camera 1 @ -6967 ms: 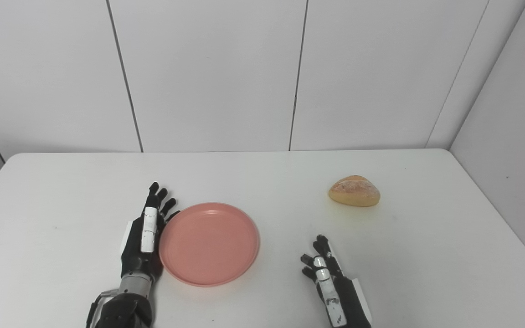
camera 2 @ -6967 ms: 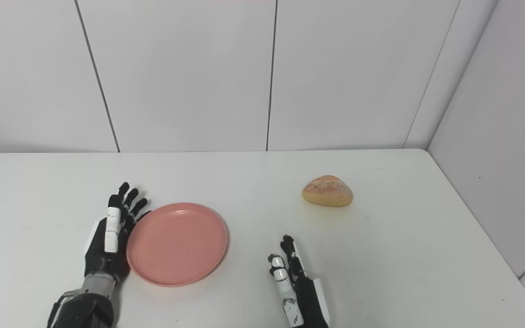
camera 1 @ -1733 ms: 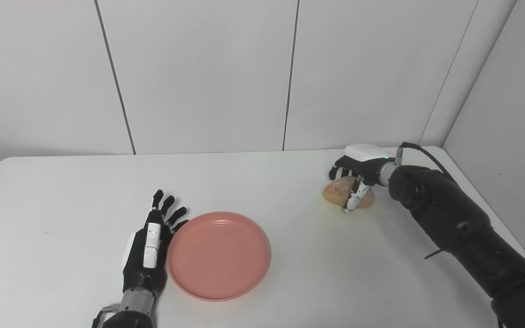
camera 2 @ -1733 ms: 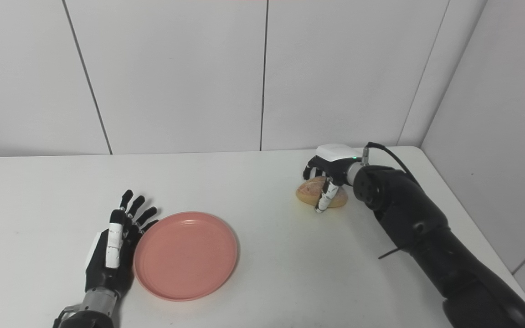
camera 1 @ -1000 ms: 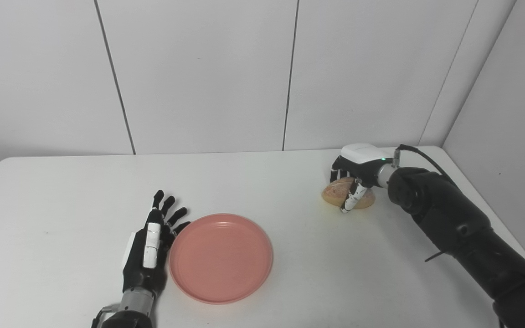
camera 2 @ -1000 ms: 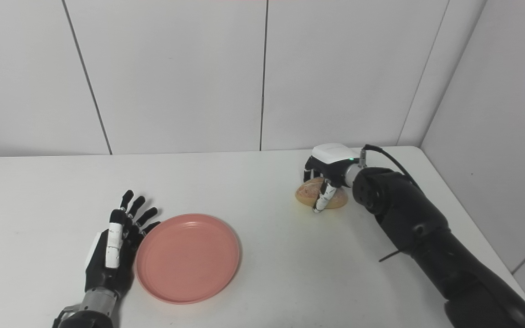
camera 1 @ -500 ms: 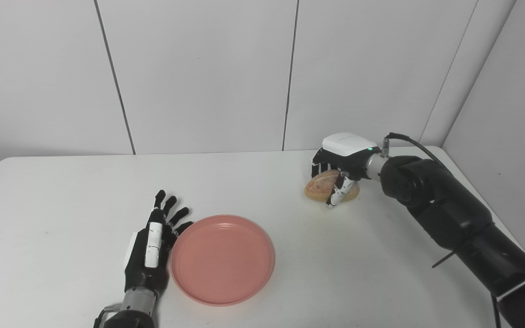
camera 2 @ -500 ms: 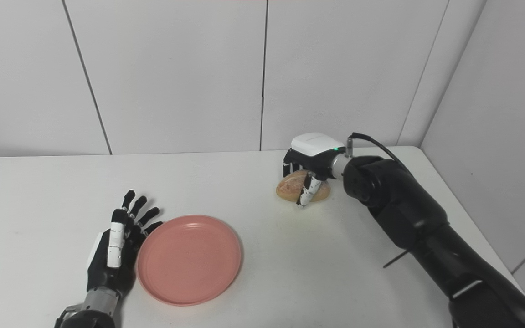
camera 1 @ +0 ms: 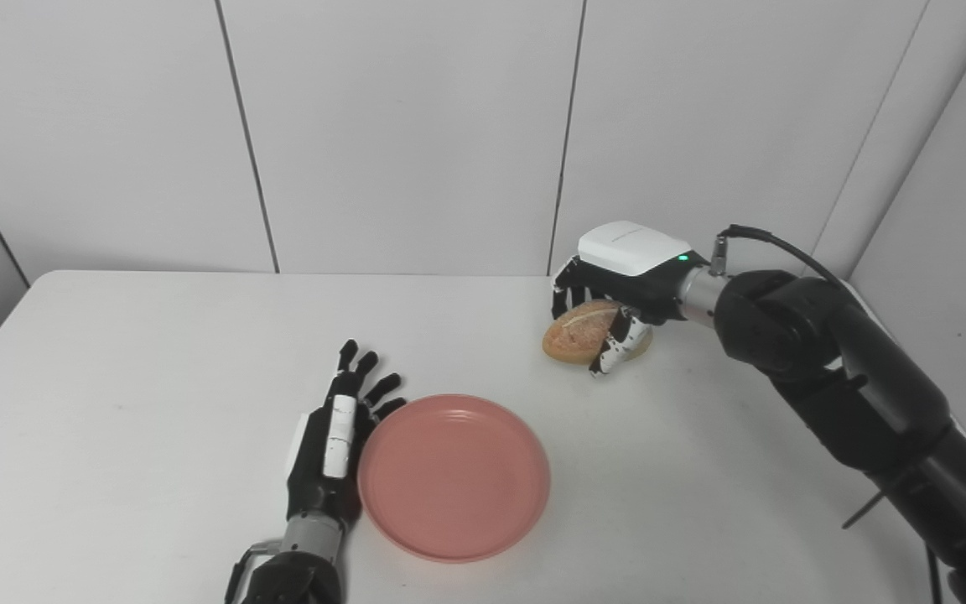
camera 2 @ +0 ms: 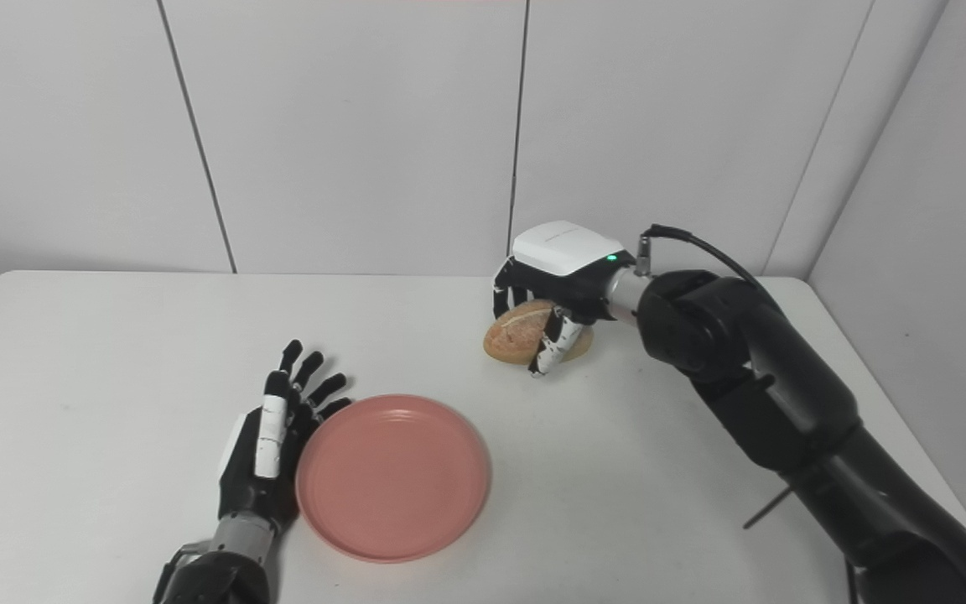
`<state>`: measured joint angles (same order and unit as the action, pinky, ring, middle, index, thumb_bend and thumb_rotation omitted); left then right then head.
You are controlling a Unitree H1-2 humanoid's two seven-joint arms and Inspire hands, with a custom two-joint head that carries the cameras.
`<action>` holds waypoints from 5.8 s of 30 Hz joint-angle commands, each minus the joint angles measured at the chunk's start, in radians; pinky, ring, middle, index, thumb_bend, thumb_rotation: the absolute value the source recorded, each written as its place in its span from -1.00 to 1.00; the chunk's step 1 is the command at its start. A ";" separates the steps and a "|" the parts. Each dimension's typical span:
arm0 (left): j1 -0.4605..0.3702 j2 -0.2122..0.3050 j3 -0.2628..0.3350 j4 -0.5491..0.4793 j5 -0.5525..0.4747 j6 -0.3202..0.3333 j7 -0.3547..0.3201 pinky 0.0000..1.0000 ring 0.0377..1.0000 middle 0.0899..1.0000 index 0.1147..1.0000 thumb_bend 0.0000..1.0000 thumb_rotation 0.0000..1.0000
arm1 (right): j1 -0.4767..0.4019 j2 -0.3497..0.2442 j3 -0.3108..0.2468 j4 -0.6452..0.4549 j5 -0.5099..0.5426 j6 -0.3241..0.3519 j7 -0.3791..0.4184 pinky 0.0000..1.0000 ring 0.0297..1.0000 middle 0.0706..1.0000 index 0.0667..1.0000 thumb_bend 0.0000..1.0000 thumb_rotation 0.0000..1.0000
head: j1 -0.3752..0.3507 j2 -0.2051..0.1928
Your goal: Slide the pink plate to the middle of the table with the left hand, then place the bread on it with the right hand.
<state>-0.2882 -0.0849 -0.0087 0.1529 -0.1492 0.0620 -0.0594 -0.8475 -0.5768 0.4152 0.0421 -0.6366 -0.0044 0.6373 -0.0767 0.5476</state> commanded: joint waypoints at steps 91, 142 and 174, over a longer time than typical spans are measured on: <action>0.012 -0.043 -0.027 -0.092 0.057 0.170 0.054 0.66 0.64 0.87 1.00 0.77 0.95 | 0.084 0.191 0.136 -0.116 -0.159 -0.112 0.091 -0.36 -0.22 -0.05 -0.07 0.04 -1.00 | 0.057 0.114; 0.012 -0.027 -0.011 -0.097 0.056 0.149 0.047 0.57 0.82 0.93 1.00 0.79 0.93 | 0.350 0.284 -0.239 -0.254 0.063 0.076 -0.099 0.31 0.56 0.64 0.65 0.74 0.74 | 0.019 0.120; 0.121 -0.002 -0.154 -0.116 0.312 -0.077 0.084 1.00 1.00 1.00 1.00 0.54 1.00 | 0.716 0.781 -0.402 0.093 0.444 -0.285 -0.882 1.00 0.95 0.95 0.98 0.40 1.00 | -0.070 0.129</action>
<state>-0.1684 -0.0768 -0.1529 0.0471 0.1538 0.0167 0.0187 -0.1536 0.1812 0.0066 0.1029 -0.2052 -0.2355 -0.2351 -0.1488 0.6765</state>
